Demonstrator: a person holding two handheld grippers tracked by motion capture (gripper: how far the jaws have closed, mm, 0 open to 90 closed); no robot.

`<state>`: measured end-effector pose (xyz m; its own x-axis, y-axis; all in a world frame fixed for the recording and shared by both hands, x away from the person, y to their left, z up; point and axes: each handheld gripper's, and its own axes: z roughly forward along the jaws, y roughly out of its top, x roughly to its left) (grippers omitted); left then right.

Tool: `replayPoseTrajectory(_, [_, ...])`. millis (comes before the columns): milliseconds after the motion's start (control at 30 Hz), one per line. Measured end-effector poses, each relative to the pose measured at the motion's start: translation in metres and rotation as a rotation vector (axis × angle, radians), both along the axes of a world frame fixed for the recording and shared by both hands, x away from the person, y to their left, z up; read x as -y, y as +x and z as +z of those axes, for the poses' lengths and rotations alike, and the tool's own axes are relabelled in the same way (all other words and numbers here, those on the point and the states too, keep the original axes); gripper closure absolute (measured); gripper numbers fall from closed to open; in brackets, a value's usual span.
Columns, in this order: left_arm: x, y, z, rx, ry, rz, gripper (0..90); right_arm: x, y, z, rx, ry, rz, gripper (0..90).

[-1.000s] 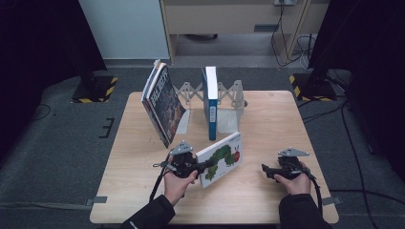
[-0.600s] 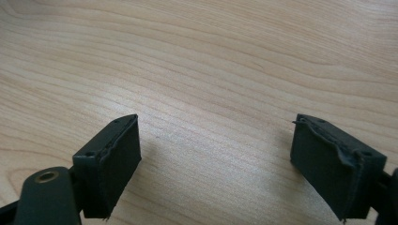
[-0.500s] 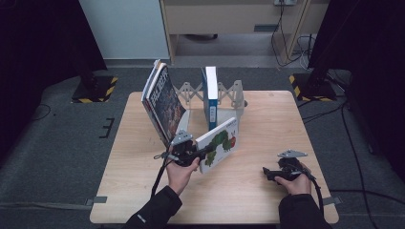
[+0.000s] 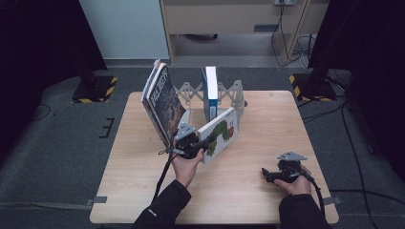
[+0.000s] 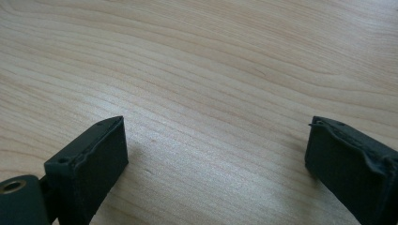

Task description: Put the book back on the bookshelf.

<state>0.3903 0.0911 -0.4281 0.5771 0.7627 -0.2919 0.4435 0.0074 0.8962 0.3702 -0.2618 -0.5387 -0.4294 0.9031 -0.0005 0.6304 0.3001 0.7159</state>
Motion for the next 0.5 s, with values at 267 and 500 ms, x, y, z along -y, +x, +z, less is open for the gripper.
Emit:
replayPoseTrajectory(267, [0.015,0.007,-0.002,0.014,-0.001,0.031,74.5,0.000,0.000,0.000,-0.004,0.004,0.002,5.8])
replayPoseTrajectory(500, [0.023,0.017,-0.002,0.022,-0.010,0.066,74.4,0.000,0.000,0.000,-0.005,0.005,0.003,5.8])
